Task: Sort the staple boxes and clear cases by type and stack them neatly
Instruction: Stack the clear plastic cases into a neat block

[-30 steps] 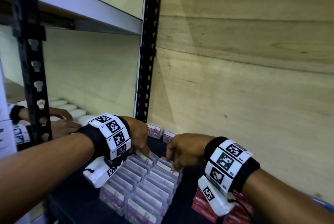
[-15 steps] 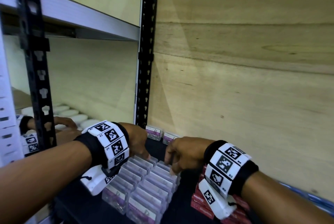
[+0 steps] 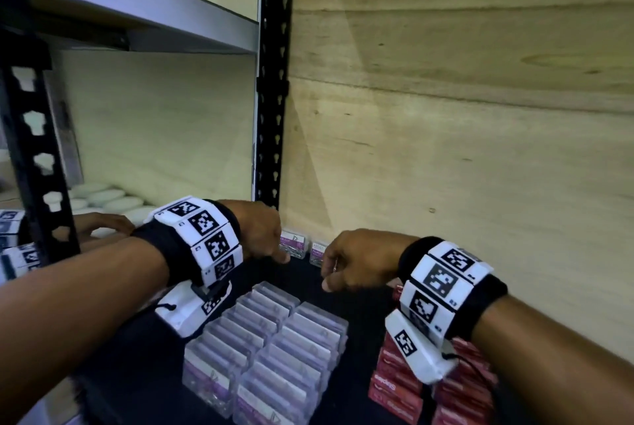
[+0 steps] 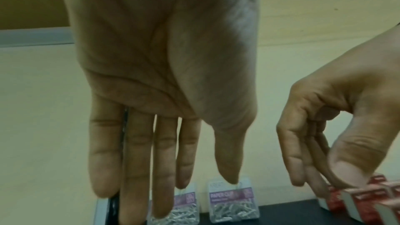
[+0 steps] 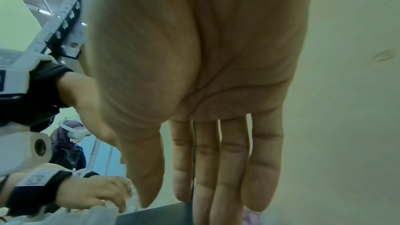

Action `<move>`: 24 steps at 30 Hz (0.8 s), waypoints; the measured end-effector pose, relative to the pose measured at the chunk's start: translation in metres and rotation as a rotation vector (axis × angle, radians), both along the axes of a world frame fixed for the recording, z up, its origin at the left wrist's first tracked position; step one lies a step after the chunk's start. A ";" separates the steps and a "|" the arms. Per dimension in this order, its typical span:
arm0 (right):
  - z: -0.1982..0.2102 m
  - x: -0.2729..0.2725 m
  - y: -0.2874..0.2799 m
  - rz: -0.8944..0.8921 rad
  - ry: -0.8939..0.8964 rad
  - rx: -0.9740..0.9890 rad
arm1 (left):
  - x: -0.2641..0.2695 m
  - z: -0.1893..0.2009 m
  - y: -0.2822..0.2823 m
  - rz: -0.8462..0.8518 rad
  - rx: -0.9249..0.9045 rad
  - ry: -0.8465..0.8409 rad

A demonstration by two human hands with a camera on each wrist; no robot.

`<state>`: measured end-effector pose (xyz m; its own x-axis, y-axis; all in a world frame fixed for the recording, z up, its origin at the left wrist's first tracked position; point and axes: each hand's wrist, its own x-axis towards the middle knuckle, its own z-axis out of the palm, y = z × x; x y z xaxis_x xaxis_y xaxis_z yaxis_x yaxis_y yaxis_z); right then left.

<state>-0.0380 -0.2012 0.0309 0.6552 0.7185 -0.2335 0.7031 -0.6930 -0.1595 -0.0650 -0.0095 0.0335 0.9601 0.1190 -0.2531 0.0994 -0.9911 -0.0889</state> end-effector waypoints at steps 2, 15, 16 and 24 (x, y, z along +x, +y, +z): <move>0.004 0.014 0.002 -0.008 -0.090 -0.020 | 0.013 0.001 0.009 -0.031 0.017 -0.075; -0.010 0.080 0.026 -0.084 -0.251 -0.146 | 0.082 -0.019 0.049 -0.156 -0.076 -0.197; -0.012 0.082 0.029 -0.085 -0.252 -0.151 | 0.085 -0.021 0.050 -0.158 -0.097 -0.191; -0.022 0.093 0.044 -0.095 -0.307 -0.213 | 0.104 -0.037 0.053 -0.197 -0.165 -0.130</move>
